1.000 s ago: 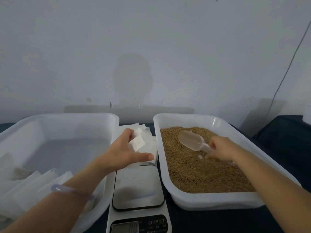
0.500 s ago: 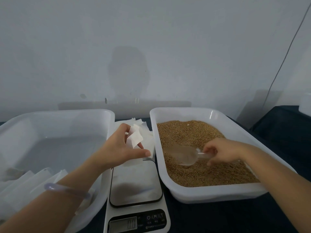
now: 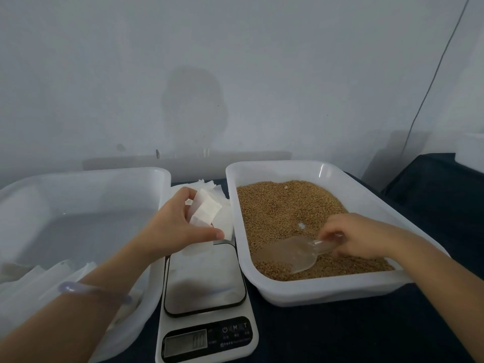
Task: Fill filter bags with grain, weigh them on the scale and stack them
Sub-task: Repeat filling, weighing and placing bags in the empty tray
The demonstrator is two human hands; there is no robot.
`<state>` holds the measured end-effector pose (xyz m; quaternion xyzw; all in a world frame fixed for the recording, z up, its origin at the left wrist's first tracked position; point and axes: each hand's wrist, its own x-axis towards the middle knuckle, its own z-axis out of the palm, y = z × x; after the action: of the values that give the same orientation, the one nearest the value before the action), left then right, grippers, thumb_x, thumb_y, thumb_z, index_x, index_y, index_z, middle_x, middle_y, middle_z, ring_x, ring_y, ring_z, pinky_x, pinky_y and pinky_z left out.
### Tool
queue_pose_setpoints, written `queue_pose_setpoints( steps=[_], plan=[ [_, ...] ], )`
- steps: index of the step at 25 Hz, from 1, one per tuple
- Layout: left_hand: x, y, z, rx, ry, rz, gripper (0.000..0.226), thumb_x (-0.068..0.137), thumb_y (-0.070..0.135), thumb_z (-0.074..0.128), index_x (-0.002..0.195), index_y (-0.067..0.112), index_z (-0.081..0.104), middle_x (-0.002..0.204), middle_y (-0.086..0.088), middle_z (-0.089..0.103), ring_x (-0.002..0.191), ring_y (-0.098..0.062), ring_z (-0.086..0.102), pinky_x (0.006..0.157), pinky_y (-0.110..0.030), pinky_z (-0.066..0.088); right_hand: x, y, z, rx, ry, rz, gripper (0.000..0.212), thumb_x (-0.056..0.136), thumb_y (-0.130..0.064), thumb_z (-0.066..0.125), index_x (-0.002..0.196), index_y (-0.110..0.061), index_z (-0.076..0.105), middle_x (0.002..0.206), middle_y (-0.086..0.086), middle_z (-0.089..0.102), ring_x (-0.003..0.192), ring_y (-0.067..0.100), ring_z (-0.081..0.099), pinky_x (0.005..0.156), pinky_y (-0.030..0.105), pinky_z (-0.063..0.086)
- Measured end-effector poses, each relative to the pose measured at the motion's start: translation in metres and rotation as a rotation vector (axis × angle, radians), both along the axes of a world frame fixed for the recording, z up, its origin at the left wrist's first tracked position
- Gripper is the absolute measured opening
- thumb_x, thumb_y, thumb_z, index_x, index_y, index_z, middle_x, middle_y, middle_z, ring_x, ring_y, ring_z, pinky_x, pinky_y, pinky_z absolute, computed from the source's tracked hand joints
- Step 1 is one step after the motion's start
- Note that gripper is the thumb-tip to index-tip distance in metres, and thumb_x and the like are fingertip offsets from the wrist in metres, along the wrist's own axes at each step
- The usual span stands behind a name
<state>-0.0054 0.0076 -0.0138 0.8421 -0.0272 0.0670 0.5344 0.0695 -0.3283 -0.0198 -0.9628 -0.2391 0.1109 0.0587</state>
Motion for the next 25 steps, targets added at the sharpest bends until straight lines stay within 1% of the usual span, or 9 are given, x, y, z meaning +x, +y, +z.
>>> queue_pose_setpoints(
  steps=[4,6,8,10,13,17,21,23,25],
  plan=[
    [-0.001,0.002,-0.001,-0.027,-0.012,-0.045,0.056,0.060,0.014,0.088,0.100,0.020,0.049,0.070,0.007,0.061,0.055,-0.002,0.055,0.048,-0.014,0.042,-0.008,-0.010,-0.004,0.071,0.007,0.009,0.024,0.084,-0.026,0.068,0.106,-0.036,0.064,0.100,-0.018,0.057,0.094,0.000,0.053,0.087,0.023,0.044],
    [0.006,0.003,-0.003,-0.064,-0.004,-0.035,0.033,0.071,0.031,0.070,0.097,0.025,0.050,0.069,0.011,0.057,0.064,-0.005,0.053,0.056,-0.016,0.043,-0.012,-0.013,-0.007,0.148,0.007,-0.021,0.028,0.086,-0.026,0.065,0.111,-0.040,0.060,0.103,-0.021,0.059,0.097,-0.003,0.054,0.088,0.022,0.044],
    [0.014,0.004,0.001,-0.258,0.074,0.021,0.009,0.086,0.030,0.057,0.090,0.023,0.053,0.071,0.004,0.054,0.071,-0.015,0.051,0.064,-0.024,0.043,-0.014,-0.014,-0.008,0.203,0.013,-0.053,0.028,0.088,-0.027,0.063,0.110,-0.042,0.057,0.104,-0.023,0.059,0.098,-0.004,0.054,0.089,0.023,0.044],
    [0.013,0.007,0.002,-0.340,0.081,-0.030,0.022,0.081,0.034,0.058,0.088,0.014,0.054,0.067,0.001,0.054,0.061,-0.013,0.050,0.054,-0.023,0.041,-0.013,-0.013,-0.009,0.239,0.012,-0.073,0.024,0.089,-0.026,0.061,0.106,-0.043,0.055,0.104,-0.021,0.058,0.097,-0.003,0.053,0.089,0.026,0.045],
    [0.000,0.007,0.006,-0.298,-0.075,-0.050,0.023,0.065,0.016,0.058,0.088,0.010,0.060,0.065,0.005,0.064,0.056,-0.008,0.058,0.048,-0.017,0.045,-0.011,-0.010,-0.009,0.266,-0.010,-0.101,0.021,0.090,-0.026,0.060,0.107,-0.038,0.057,0.104,-0.018,0.055,0.098,0.001,0.052,0.091,0.028,0.045],
    [-0.001,-0.017,0.027,-0.262,-0.147,-0.057,0.007,0.072,0.015,0.068,0.078,0.017,0.072,0.069,0.007,0.068,0.059,-0.006,0.060,0.052,-0.015,0.045,-0.009,-0.009,-0.012,0.283,-0.031,-0.142,0.024,0.092,-0.028,0.057,0.115,-0.034,0.058,0.107,-0.017,0.058,0.099,0.003,0.054,0.093,0.030,0.045],
    [0.006,-0.071,0.028,-0.154,-0.128,-0.070,0.016,0.084,0.022,0.068,0.084,0.006,0.068,0.075,-0.002,0.065,0.070,-0.013,0.055,0.068,-0.029,0.044,-0.009,-0.010,-0.011,0.331,-0.109,-0.234,0.020,0.093,-0.029,0.054,0.112,-0.035,0.056,0.102,-0.016,0.060,0.094,0.005,0.057,0.088,0.030,0.046],
    [0.009,-0.095,0.023,-0.214,-0.134,0.000,0.005,0.083,0.013,0.070,0.080,0.014,0.066,0.076,-0.003,0.069,0.070,-0.016,0.060,0.065,-0.028,0.048,-0.009,-0.012,-0.012,0.322,-0.160,-0.271,0.017,0.094,-0.029,0.053,0.109,-0.036,0.055,0.098,-0.017,0.060,0.092,0.004,0.056,0.095,0.035,0.042],
    [0.015,-0.107,0.013,-0.242,-0.151,0.088,0.020,0.076,0.010,0.076,0.081,0.020,0.059,0.077,-0.004,0.070,0.068,-0.017,0.061,0.060,-0.026,0.051,-0.010,-0.014,-0.012,0.333,-0.193,-0.299,0.015,0.094,-0.029,0.053,0.107,-0.037,0.054,0.095,-0.017,0.060,0.086,0.002,0.055,0.095,0.036,0.042]
  ],
)
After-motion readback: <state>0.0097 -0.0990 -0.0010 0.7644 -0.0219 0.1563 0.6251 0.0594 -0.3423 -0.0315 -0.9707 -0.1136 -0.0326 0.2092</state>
